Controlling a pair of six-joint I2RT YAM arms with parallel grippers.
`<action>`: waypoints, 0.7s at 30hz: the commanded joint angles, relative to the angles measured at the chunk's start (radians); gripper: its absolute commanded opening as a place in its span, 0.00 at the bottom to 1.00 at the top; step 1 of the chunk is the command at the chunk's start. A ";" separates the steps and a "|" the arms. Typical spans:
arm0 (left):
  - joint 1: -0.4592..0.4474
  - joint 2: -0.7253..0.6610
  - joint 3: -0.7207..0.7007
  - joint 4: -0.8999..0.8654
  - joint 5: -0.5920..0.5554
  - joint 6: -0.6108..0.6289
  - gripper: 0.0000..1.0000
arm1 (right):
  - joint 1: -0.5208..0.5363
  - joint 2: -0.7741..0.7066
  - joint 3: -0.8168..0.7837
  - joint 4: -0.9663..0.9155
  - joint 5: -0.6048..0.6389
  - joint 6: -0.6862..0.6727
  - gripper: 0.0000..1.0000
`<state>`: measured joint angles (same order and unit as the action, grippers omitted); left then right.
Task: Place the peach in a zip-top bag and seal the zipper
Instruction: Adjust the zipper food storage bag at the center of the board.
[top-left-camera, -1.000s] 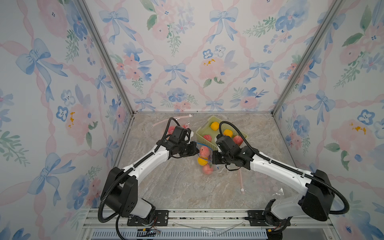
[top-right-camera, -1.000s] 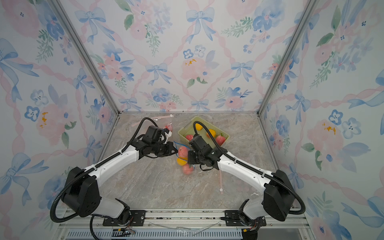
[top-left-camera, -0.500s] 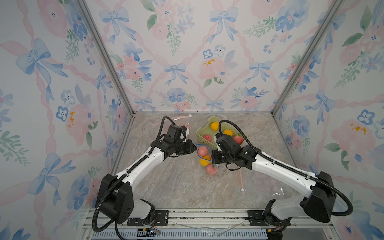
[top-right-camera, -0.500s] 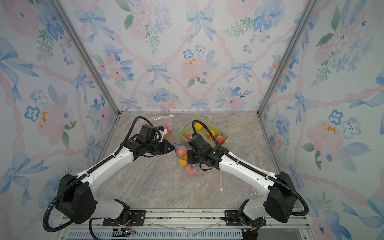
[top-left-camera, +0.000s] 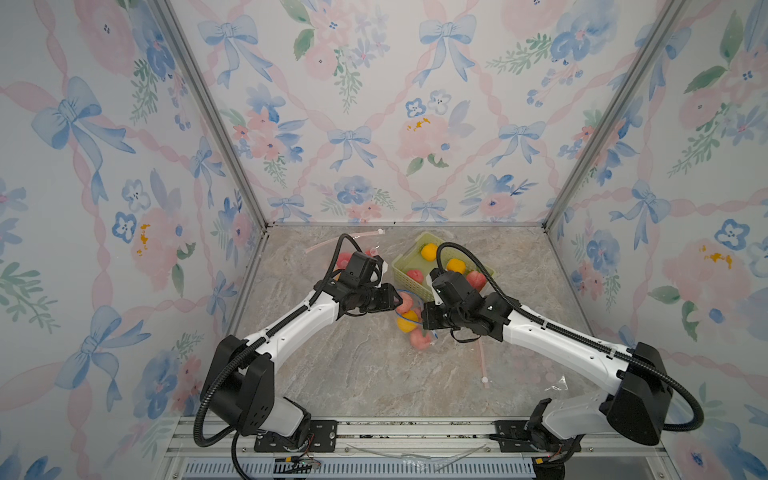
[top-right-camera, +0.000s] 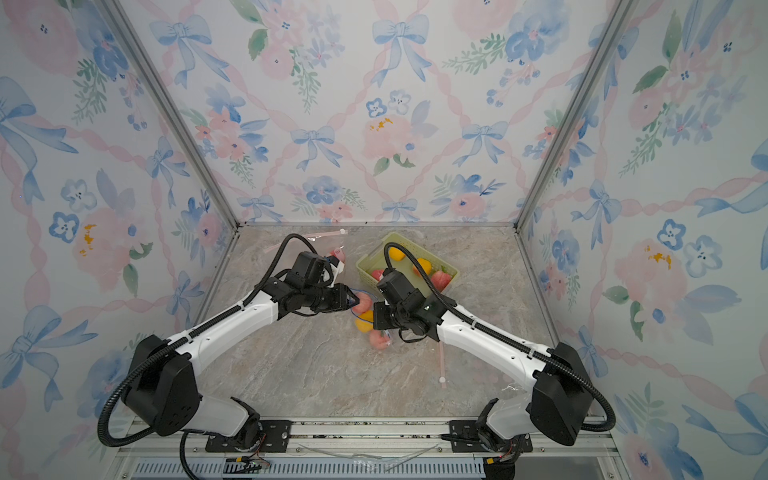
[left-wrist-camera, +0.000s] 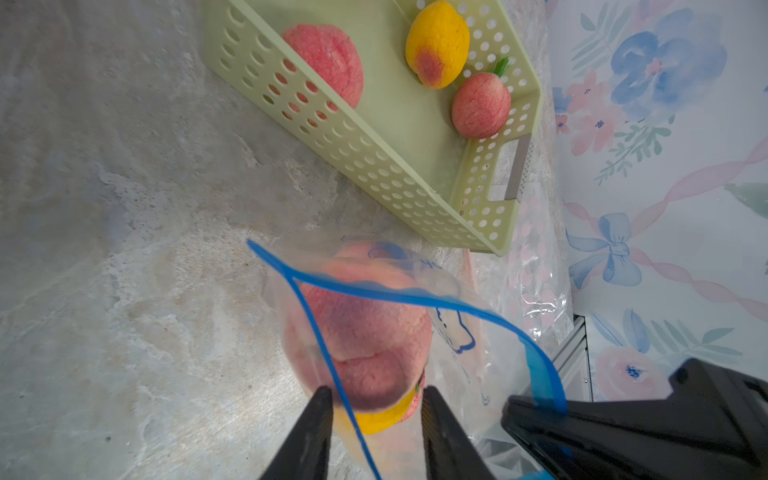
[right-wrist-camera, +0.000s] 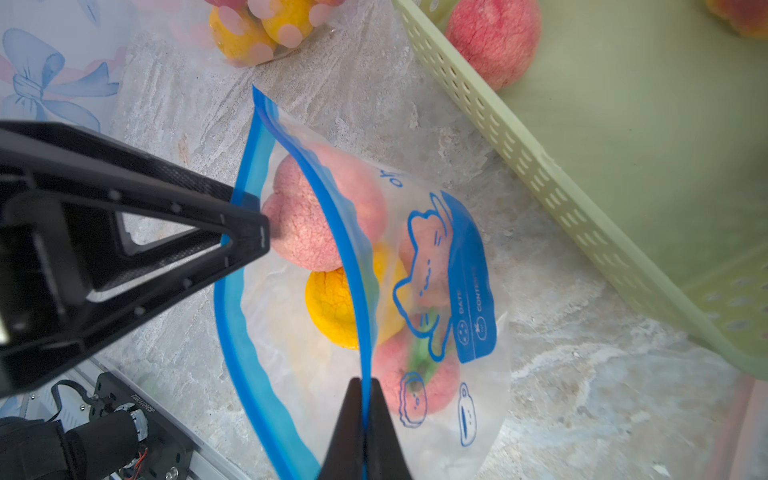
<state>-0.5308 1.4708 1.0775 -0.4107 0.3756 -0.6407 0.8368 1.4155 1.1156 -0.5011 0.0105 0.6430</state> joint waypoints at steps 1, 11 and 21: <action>-0.013 0.024 0.025 -0.008 -0.022 0.010 0.27 | -0.007 -0.004 -0.014 0.021 -0.004 -0.011 0.00; -0.072 0.024 0.084 -0.008 0.077 0.010 0.00 | -0.041 0.017 -0.049 0.025 0.055 -0.007 0.00; -0.005 -0.016 0.009 -0.029 -0.001 0.008 0.00 | -0.025 -0.021 -0.014 -0.017 0.141 0.007 0.00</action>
<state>-0.4969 1.4662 1.1015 -0.4278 0.3798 -0.6327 0.8021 1.4242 1.0798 -0.4805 0.1047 0.6468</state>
